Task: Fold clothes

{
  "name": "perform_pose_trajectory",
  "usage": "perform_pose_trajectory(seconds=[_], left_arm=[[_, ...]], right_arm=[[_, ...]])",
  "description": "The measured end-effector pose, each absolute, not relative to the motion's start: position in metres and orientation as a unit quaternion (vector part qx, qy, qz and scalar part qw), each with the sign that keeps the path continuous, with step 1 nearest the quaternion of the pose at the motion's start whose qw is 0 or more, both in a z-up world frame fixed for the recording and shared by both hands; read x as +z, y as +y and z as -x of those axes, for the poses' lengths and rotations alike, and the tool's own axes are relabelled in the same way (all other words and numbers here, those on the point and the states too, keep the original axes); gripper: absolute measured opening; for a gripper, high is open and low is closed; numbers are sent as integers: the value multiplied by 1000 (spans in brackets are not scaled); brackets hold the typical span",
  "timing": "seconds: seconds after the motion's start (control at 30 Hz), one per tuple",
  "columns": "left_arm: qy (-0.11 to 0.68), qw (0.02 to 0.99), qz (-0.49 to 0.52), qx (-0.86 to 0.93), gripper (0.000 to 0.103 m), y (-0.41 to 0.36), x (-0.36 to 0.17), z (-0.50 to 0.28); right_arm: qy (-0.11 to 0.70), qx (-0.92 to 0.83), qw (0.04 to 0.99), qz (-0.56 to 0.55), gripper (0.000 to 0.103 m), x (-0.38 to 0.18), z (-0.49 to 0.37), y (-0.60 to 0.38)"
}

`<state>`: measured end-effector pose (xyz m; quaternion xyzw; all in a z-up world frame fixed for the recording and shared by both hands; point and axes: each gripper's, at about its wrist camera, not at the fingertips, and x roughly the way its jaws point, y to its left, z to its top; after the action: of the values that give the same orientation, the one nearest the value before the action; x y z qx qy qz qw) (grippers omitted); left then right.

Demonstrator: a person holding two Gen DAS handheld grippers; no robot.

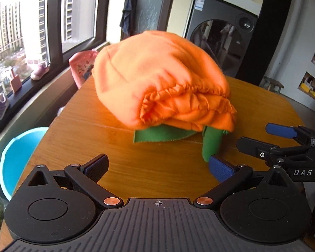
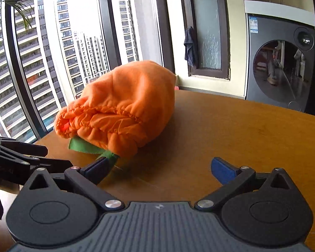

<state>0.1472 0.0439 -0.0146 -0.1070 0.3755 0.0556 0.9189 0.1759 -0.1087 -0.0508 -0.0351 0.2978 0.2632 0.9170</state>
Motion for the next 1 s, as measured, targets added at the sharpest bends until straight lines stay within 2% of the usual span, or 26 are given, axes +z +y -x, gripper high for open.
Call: perform_pose_trajectory(seconds=[0.13, 0.33, 0.47, 0.67, 1.0], left_arm=[[362, 920, 93, 115, 103, 27, -17, -142], [340, 919, 67, 189, 103, 12, -23, -153], [335, 916, 70, 207, 103, 10, -22, -158], [335, 915, 72, 211, 103, 8, -23, -157], [335, 913, 76, 222, 103, 5, -25, -158]], right_arm=[[283, 209, 934, 66, 103, -51, -160, -110], [318, 167, 928, 98, 103, -56, -176, -109], [312, 156, 931, 107, 103, -56, -189, -103], [336, 179, 923, 60, 103, -56, -205, -113], [338, 179, 922, 64, 103, -53, -209, -118]])
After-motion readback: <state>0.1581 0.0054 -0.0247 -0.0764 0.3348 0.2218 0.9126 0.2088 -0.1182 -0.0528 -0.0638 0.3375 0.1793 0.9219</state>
